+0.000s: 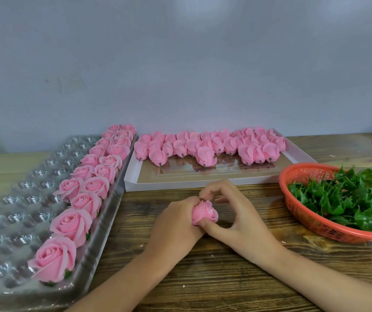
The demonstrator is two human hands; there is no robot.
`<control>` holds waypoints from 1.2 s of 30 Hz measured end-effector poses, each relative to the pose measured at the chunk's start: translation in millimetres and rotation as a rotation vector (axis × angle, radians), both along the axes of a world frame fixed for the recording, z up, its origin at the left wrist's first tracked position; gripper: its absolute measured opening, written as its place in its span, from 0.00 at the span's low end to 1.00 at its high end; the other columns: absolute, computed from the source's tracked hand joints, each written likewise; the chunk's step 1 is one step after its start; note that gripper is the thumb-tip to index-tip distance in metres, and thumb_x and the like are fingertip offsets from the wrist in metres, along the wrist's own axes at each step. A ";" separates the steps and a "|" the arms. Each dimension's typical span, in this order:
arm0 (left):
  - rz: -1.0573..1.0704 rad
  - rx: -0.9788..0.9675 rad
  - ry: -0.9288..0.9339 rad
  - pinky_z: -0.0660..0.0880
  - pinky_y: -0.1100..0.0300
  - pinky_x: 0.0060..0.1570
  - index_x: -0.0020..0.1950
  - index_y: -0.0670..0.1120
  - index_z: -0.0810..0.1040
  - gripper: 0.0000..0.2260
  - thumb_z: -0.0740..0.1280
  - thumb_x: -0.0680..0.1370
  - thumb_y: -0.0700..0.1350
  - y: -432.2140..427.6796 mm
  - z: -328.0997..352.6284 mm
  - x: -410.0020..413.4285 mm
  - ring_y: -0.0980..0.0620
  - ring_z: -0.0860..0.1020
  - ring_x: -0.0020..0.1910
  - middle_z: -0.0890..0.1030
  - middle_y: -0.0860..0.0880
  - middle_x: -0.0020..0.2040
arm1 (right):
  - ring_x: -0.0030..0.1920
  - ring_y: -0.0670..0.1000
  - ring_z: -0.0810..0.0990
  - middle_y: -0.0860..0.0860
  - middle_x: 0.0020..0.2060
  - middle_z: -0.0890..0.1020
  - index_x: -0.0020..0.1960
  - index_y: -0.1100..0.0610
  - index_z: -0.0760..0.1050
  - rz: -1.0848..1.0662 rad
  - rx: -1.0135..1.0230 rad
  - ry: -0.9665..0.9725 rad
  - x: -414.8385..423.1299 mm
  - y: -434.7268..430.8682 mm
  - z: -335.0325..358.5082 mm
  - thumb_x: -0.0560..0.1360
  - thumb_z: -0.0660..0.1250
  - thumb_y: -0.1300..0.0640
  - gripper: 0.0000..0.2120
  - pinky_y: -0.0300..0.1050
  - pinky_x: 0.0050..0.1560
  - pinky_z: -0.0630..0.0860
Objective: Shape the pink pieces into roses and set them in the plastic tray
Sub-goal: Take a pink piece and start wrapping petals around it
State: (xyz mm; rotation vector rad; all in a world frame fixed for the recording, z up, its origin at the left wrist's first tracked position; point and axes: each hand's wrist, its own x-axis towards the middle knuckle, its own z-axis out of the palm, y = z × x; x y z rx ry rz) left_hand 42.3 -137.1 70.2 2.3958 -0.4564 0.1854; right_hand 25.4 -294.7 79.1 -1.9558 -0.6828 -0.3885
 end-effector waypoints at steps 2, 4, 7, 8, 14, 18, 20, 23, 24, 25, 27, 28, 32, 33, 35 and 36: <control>0.017 -0.024 0.007 0.73 0.63 0.35 0.40 0.57 0.73 0.07 0.71 0.72 0.51 0.2 0.0 0.2 0.60 0.76 0.36 0.77 0.57 0.36 | 0.52 0.51 0.77 0.48 0.47 0.77 0.49 0.53 0.73 -0.040 0.025 -0.011 0.3 -0.2 -0.8 0.69 0.74 0.61 0.13 0.45 0.54 0.74; 0.032 -0.077 0.026 0.71 0.65 0.34 0.39 0.58 0.71 0.10 0.72 0.72 0.52 0.1 0.5 1.1 0.61 0.75 0.36 0.77 0.58 0.36 | 0.52 0.50 0.76 0.48 0.46 0.77 0.47 0.54 0.73 -0.058 0.010 -0.034 1.3 -0.1 -1.4 0.69 0.75 0.63 0.13 0.42 0.53 0.73; 0.046 -0.145 0.077 0.75 0.65 0.39 0.46 0.59 0.74 0.10 0.73 0.70 0.54 0.0 1.0 1.4 0.62 0.76 0.41 0.78 0.59 0.41 | 0.53 0.49 0.77 0.48 0.48 0.77 0.46 0.54 0.77 -0.056 -0.013 -0.048 1.4 0.7 -0.8 0.69 0.77 0.64 0.12 0.35 0.54 0.71; 0.048 -0.146 0.085 0.76 0.65 0.41 0.49 0.58 0.75 0.12 0.74 0.70 0.54 0.2 0.4 1.4 0.62 0.77 0.42 0.78 0.60 0.42 | 0.54 0.48 0.77 0.48 0.48 0.77 0.47 0.54 0.78 -0.055 -0.015 -0.047 1.3 0.8 -0.4 0.69 0.77 0.64 0.12 0.33 0.54 0.70; 0.050 -0.164 0.098 0.78 0.58 0.44 0.49 0.55 0.77 0.11 0.74 0.70 0.49 1.5 1.0 1.6 0.61 0.77 0.42 0.79 0.58 0.42 | 0.55 0.47 0.77 0.48 0.50 0.77 0.47 0.55 0.79 -0.054 -0.007 -0.063 -0.5 1.2 1.9 0.69 0.77 0.65 0.12 0.33 0.56 0.70; 0.043 -0.143 0.092 0.77 0.57 0.41 0.43 0.56 0.74 0.08 0.73 0.71 0.49 1.0 1.8 2.2 0.60 0.77 0.40 0.79 0.57 0.39 | 0.56 0.47 0.77 0.46 0.51 0.76 0.45 0.54 0.80 -0.041 -0.002 -0.050 -2.5 1.3 3.5 0.69 0.77 0.65 0.11 0.31 0.58 0.67; 0.028 -0.126 0.091 0.77 0.59 0.41 0.43 0.57 0.74 0.08 0.72 0.72 0.49 0.4 1.9 2.1 0.60 0.77 0.40 0.79 0.57 0.39 | 0.57 0.46 0.77 0.46 0.52 0.76 0.45 0.52 0.80 -0.033 -0.005 -0.058 -3.7 1.4 4.4 0.69 0.77 0.64 0.11 0.30 0.59 0.67; 0.010 -0.106 0.082 0.76 0.62 0.42 0.46 0.54 0.76 0.06 0.71 0.73 0.51 0.0 2.5 1.9 0.61 0.77 0.40 0.79 0.57 0.40 | 0.59 0.46 0.76 0.45 0.54 0.76 0.46 0.51 0.81 -0.014 -0.022 -0.053 -5.4 2.4 4.7 0.70 0.77 0.62 0.09 0.29 0.60 0.66; 0.009 -0.101 0.080 0.76 0.63 0.42 0.47 0.54 0.76 0.06 0.71 0.74 0.51 0.0 2.7 1.9 0.61 0.77 0.41 0.79 0.58 0.41 | 0.59 0.46 0.75 0.45 0.54 0.76 0.45 0.53 0.81 -0.016 -0.027 -0.047 -5.5 2.5 4.7 0.70 0.78 0.61 0.08 0.29 0.60 0.66; 0.010 -0.094 0.078 0.75 0.63 0.42 0.47 0.55 0.75 0.06 0.70 0.74 0.51 0.1 2.9 2.0 0.61 0.77 0.41 0.79 0.58 0.41 | 0.59 0.46 0.75 0.44 0.54 0.76 0.45 0.54 0.81 -0.022 -0.031 -0.038 -5.4 2.6 4.8 0.70 0.78 0.61 0.08 0.29 0.60 0.66; 0.011 -0.090 0.076 0.74 0.65 0.41 0.46 0.57 0.73 0.07 0.71 0.74 0.51 0.0 3.2 2.0 0.62 0.76 0.41 0.78 0.59 0.41 | 0.60 0.45 0.75 0.43 0.54 0.76 0.44 0.54 0.80 -0.039 -0.035 -0.017 -5.2 2.7 5.2 0.69 0.78 0.60 0.08 0.28 0.60 0.65; 0.013 -0.095 0.078 0.74 0.65 0.41 0.46 0.57 0.73 0.07 0.71 0.73 0.51 -0.1 3.0 2.3 0.62 0.76 0.41 0.78 0.59 0.41 | 0.60 0.45 0.75 0.43 0.55 0.76 0.45 0.53 0.80 -0.048 -0.040 -0.013 -5.0 2.7 5.6 0.69 0.79 0.60 0.09 0.28 0.60 0.65; 0.036 -0.111 0.097 0.77 0.60 0.45 0.50 0.55 0.76 0.10 0.72 0.72 0.53 -0.1 2.1 3.4 0.62 0.77 0.43 0.79 0.59 0.43 | 0.60 0.42 0.74 0.43 0.55 0.76 0.45 0.54 0.79 -0.075 -0.049 -0.015 -4.1 2.7 5.3 0.68 0.79 0.60 0.10 0.27 0.60 0.64; 0.038 -0.121 0.101 0.77 0.59 0.45 0.51 0.54 0.76 0.11 0.72 0.72 0.53 0.0 2.1 3.4 0.62 0.77 0.43 0.79 0.59 0.43 | 0.60 0.42 0.74 0.43 0.56 0.76 0.44 0.55 0.80 -0.076 -0.050 -0.012 -3.8 2.7 5.1 0.68 0.79 0.60 0.09 0.27 0.59 0.64; 0.037 -0.129 0.110 0.78 0.57 0.46 0.52 0.54 0.77 0.13 0.72 0.71 0.55 -0.1 2.2 3.6 0.61 0.78 0.43 0.79 0.58 0.43 | 0.61 0.43 0.74 0.43 0.56 0.75 0.42 0.55 0.80 -0.065 -0.053 -0.015 -3.6 2.5 4.7 0.69 0.78 0.61 0.07 0.27 0.60 0.65; 0.036 -0.127 0.114 0.78 0.57 0.48 0.53 0.54 0.77 0.13 0.72 0.71 0.55 -0.2 2.1 3.8 0.61 0.78 0.44 0.80 0.58 0.44 | 0.61 0.44 0.74 0.43 0.56 0.75 0.42 0.54 0.81 -0.054 -0.059 -0.025 -3.9 2.2 4.6 0.70 0.78 0.61 0.06 0.28 0.61 0.65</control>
